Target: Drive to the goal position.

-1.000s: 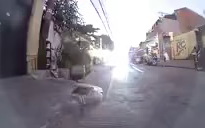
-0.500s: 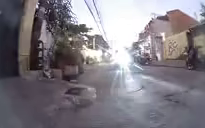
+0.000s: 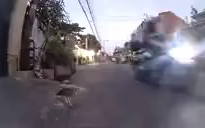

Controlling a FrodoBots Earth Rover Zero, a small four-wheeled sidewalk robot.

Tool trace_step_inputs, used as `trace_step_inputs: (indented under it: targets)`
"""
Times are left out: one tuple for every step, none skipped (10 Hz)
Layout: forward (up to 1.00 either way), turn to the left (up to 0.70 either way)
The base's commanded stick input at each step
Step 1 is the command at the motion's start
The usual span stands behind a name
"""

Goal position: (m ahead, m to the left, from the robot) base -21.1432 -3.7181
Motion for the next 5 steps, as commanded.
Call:
trace_step_inputs:
  targets:
    - [0.0,-1.0]
    - [0.0,-1.0]
    - [0.0,-1.0]
    - [0.0,-1.0]
    - [0.0,-1.0]
